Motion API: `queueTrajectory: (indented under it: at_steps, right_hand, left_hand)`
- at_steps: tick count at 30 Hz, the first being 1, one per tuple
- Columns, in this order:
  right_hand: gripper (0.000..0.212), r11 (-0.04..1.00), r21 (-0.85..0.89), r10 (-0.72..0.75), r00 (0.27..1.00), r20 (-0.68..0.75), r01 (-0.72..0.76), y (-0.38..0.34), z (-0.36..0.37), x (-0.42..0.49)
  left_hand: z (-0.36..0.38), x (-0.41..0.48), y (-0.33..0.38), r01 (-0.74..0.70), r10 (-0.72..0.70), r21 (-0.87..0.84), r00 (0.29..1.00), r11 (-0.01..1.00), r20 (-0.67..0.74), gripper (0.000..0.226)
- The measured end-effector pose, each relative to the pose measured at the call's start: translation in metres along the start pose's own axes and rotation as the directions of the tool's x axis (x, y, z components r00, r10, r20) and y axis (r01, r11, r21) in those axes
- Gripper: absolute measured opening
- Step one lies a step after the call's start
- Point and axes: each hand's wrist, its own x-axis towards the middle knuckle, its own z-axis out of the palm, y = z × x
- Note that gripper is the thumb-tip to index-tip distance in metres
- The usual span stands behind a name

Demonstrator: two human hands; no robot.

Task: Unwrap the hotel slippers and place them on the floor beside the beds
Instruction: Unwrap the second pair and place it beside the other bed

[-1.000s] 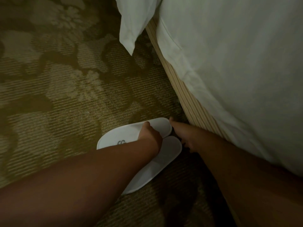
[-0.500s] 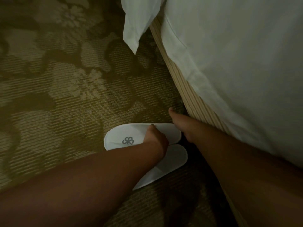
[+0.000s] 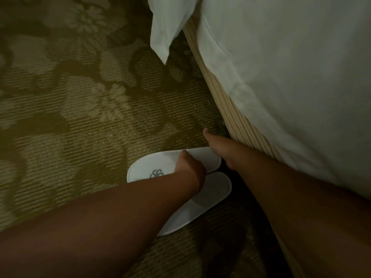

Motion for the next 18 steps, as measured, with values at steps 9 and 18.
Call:
queueTrajectory:
  at_steps: [9, 18]
  right_hand:
    - [0.083, 0.999, 0.024, 0.026, 1.0, 0.013, -0.027, 0.015, -0.002, -0.014]
    - [0.069, 0.999, 0.012, 0.035, 0.999, 0.001, -0.035, 0.029, -0.004, -0.026]
  left_hand:
    - [-0.007, -0.007, -0.006, 0.041, -0.042, -0.056, 0.999, 0.998, -0.004, 0.054]
    - [-0.008, -0.003, -0.005, 0.067, -0.064, -0.106, 0.997, 0.992, 0.031, 0.055]
